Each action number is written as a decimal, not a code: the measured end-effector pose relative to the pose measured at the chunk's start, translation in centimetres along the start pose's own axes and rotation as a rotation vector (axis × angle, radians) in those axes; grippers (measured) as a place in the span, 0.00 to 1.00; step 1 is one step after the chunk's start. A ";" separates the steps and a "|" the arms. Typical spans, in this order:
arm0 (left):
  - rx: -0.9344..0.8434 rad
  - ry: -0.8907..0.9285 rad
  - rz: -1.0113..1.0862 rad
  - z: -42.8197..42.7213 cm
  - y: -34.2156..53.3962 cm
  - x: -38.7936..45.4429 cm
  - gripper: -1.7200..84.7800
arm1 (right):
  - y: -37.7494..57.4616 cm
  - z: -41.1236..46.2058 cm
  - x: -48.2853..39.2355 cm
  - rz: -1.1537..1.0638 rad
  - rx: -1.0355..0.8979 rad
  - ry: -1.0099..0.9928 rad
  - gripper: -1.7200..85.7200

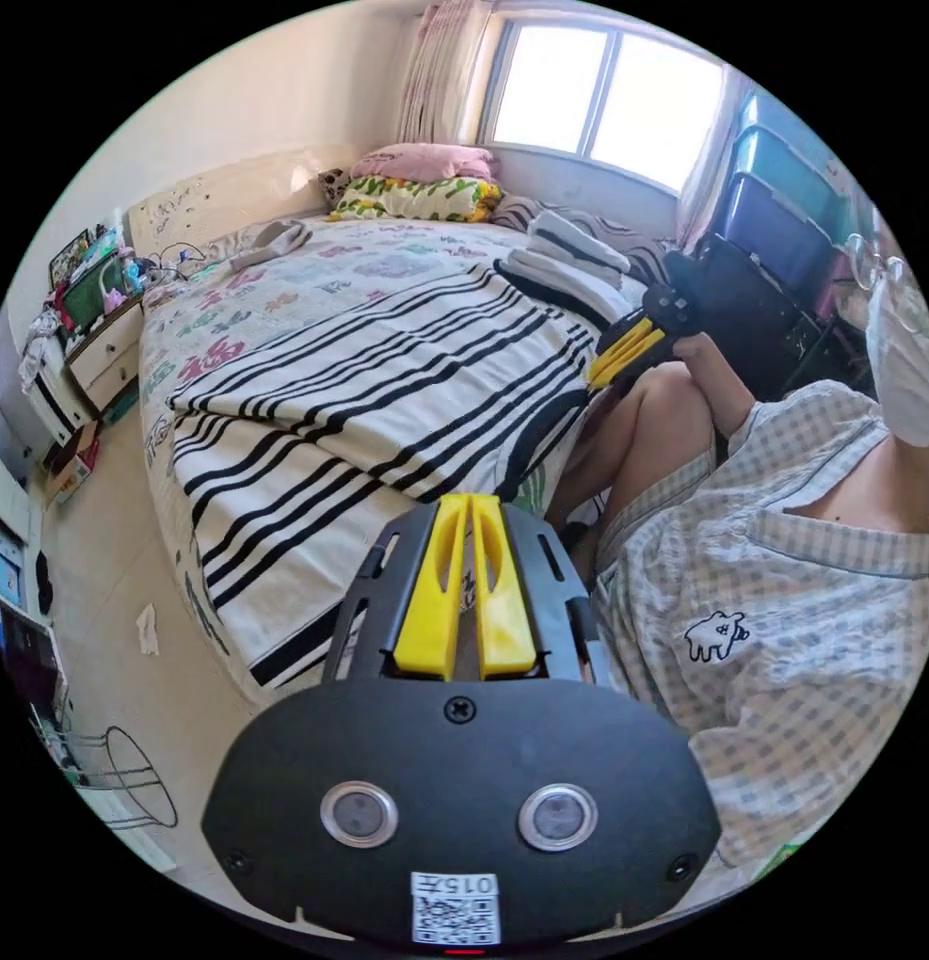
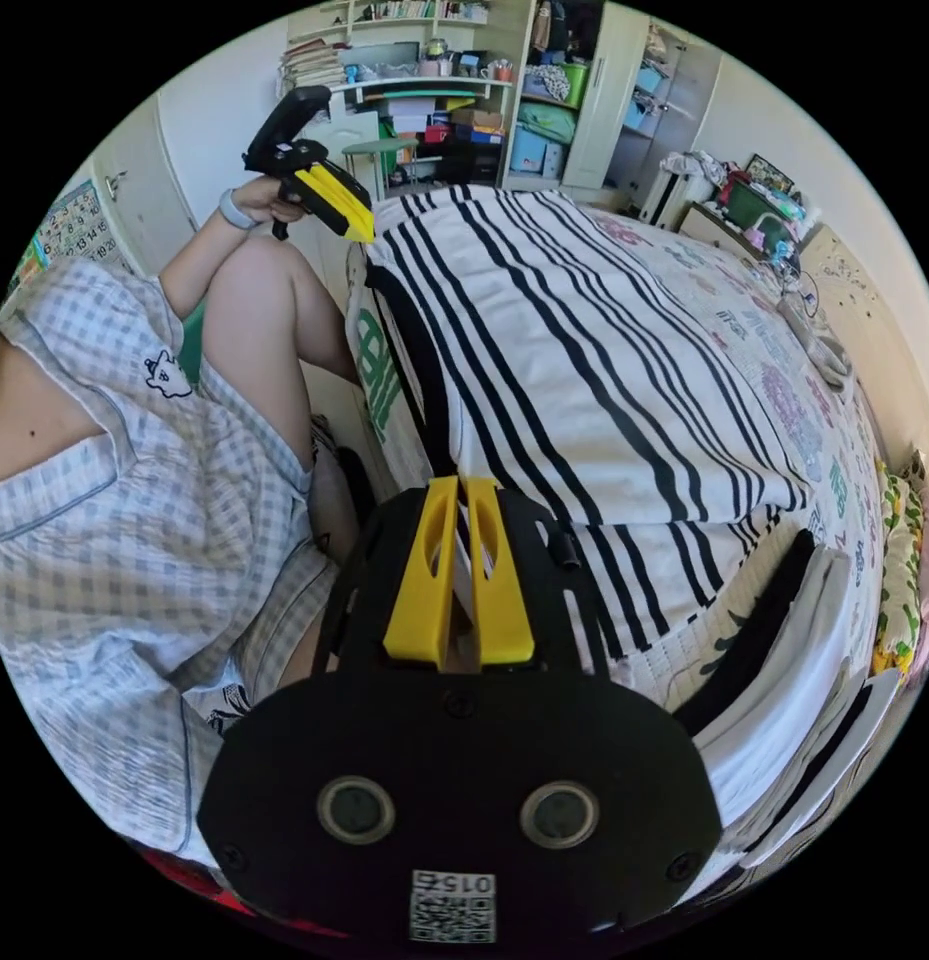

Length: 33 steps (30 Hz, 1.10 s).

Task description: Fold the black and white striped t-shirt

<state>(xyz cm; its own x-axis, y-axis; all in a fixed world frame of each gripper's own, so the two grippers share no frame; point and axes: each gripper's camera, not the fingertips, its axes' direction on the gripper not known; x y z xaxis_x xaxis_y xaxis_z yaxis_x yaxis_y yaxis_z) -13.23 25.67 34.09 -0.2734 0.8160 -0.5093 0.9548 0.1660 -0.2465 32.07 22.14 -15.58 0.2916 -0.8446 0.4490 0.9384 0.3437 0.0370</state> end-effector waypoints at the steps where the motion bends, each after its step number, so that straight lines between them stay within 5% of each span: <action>1: -0.022 -0.011 -0.004 0.5 -0.1 -0.1 0.02 | -0.2 0.3 0.0 0.005 -0.016 0.005 0.04; 5: -0.044 0.000 -0.015 0.3 0.5 -1.1 0.06 | 0.0 -1.3 0.3 0.017 0.082 -0.071 0.07; 12: 0.404 -0.140 -0.390 -9.0 8.1 -8.3 0.11 | -4.9 -7.4 3.7 0.138 0.378 0.040 0.08; 15: 0.339 -0.232 -0.535 -9.1 10.5 -11.5 0.13 | -11.9 -7.3 4.3 0.077 0.349 0.096 0.09; 21: 0.245 -0.002 -0.541 -6.4 11.8 -15.3 0.14 | -29.2 -2.7 6.7 0.022 0.295 0.027 0.11; 27: 0.255 0.041 -0.534 -6.2 12.8 -17.1 0.13 | -43.8 5.5 8.9 0.091 0.164 -0.087 0.12; 33: 0.274 0.086 -0.499 -6.2 13.9 -18.3 0.12 | -52.8 8.9 8.7 0.117 0.026 0.034 0.13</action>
<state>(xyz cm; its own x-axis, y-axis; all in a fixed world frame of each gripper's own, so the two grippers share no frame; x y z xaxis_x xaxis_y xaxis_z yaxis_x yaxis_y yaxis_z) 5.80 16.47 45.08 -0.6612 0.7202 -0.2103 0.6447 0.4020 -0.6502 -16.55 0.30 -5.67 0.4050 -0.8116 0.4210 0.8927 0.4506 0.0100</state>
